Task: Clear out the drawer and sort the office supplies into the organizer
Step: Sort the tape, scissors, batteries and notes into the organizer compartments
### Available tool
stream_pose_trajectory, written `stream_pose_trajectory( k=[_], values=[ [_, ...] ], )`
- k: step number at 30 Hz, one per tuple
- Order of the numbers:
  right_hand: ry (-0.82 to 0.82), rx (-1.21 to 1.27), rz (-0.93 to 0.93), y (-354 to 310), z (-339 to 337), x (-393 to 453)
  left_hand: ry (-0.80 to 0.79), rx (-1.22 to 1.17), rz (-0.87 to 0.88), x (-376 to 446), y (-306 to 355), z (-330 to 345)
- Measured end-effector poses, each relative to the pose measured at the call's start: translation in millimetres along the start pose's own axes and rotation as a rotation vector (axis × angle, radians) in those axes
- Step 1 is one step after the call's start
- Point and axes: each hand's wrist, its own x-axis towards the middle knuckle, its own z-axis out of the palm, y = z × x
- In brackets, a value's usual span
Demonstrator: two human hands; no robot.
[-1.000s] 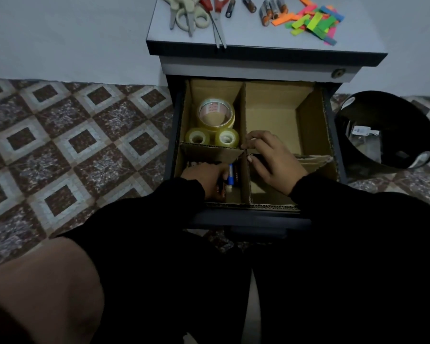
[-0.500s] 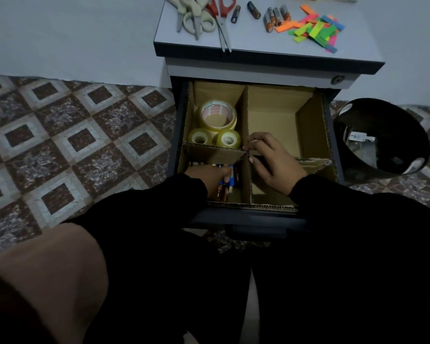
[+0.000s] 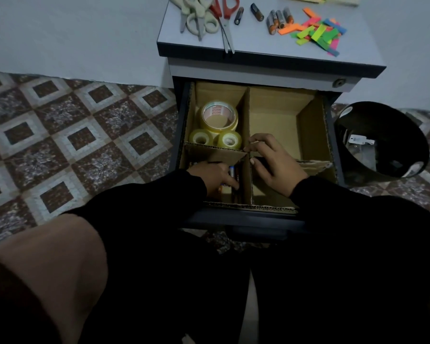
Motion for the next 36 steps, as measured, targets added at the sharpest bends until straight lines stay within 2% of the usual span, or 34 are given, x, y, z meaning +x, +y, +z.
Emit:
stream_pose_trajectory(
  k=[5, 12, 17, 26, 30, 32, 36],
  values=[
    [0.002, 0.002, 0.006, 0.1, 0.5, -0.4, 0.123, 0.040, 0.023, -1.6, -2.1, -3.2],
    [0.010, 0.025, 0.002, 0.6, 2.3, -0.3, -0.030, 0.027, -0.063, 5.2, 0.1, 1.9],
    [0.010, 0.013, 0.003, 0.7, 2.1, 0.0, 0.035, 0.000, -0.065, 2.6, -0.4, 1.4],
    [-0.014, 0.009, 0.003, -1.8, 0.6, -0.5, -0.019, -0.044, -0.099, 0.9, -0.6, -0.8],
    [-0.017, -0.002, 0.013, -3.6, -0.6, 0.2, -0.023, 0.008, -0.042, -0.7, -0.9, -2.4],
    [-0.027, -0.007, 0.013, -4.1, -2.8, 0.7, 0.004, -0.068, -0.026, -1.0, -2.6, -4.6],
    [-0.061, -0.044, -0.005, -5.5, -12.8, 3.1, 0.082, -0.395, -0.074, -12.4, -1.4, -23.5]
  ],
)
